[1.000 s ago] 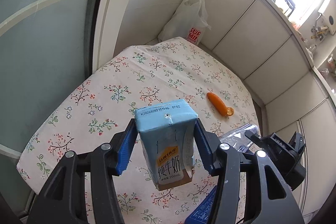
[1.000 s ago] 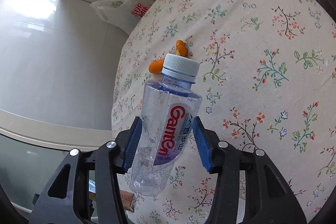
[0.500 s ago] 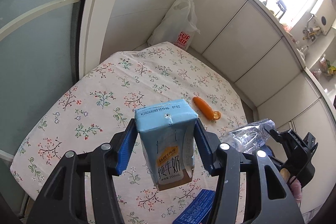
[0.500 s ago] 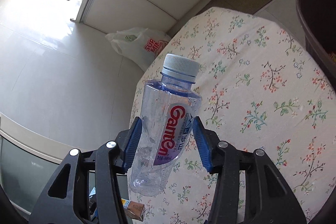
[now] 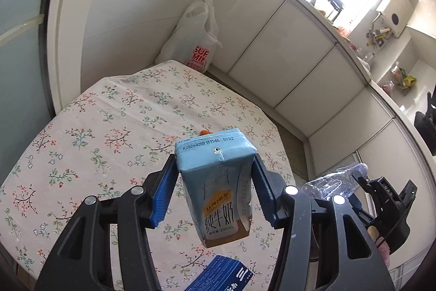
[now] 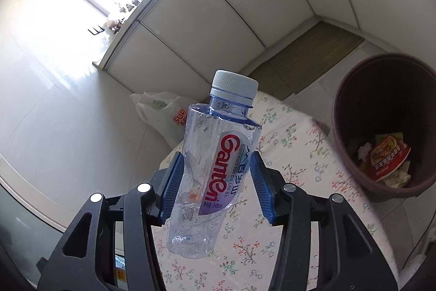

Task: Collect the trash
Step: 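Carry carton and bottle over the brown bin and open both grippers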

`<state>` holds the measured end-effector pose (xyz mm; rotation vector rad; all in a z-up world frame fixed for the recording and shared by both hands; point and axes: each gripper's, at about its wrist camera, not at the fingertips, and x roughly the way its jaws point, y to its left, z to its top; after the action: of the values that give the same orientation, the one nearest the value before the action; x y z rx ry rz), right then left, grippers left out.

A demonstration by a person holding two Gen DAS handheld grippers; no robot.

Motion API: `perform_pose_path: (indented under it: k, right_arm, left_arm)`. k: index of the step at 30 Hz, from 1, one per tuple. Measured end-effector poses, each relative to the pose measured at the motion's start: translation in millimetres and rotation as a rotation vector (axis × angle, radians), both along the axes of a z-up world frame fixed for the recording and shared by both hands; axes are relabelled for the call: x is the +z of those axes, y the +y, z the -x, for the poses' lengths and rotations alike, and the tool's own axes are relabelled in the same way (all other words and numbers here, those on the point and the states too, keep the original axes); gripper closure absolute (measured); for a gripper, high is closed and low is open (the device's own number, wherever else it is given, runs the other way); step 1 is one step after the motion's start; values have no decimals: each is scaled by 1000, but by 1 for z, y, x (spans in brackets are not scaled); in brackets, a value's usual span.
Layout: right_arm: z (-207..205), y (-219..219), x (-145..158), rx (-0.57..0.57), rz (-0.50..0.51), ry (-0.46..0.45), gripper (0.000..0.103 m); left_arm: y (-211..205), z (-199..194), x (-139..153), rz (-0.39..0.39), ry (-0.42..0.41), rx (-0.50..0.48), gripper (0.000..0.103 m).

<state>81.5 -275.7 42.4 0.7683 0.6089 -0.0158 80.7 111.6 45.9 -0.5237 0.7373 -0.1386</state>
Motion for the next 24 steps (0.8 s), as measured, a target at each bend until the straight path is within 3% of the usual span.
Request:
perform_pose_path:
  k: [12, 18, 24]
  right_arm:
    - [29, -61, 21, -187, 213, -48, 56]
    - [28, -92, 17, -262, 378, 5, 56]
    - [31, -143, -8, -289, 267, 106, 56]
  left_arm:
    - [-55, -11, -8, -17, 2, -99, 49]
    - [-82, -15, -13, -20, 15, -149, 49]
    - [-97, -18, -12, -22, 10, -180, 49]
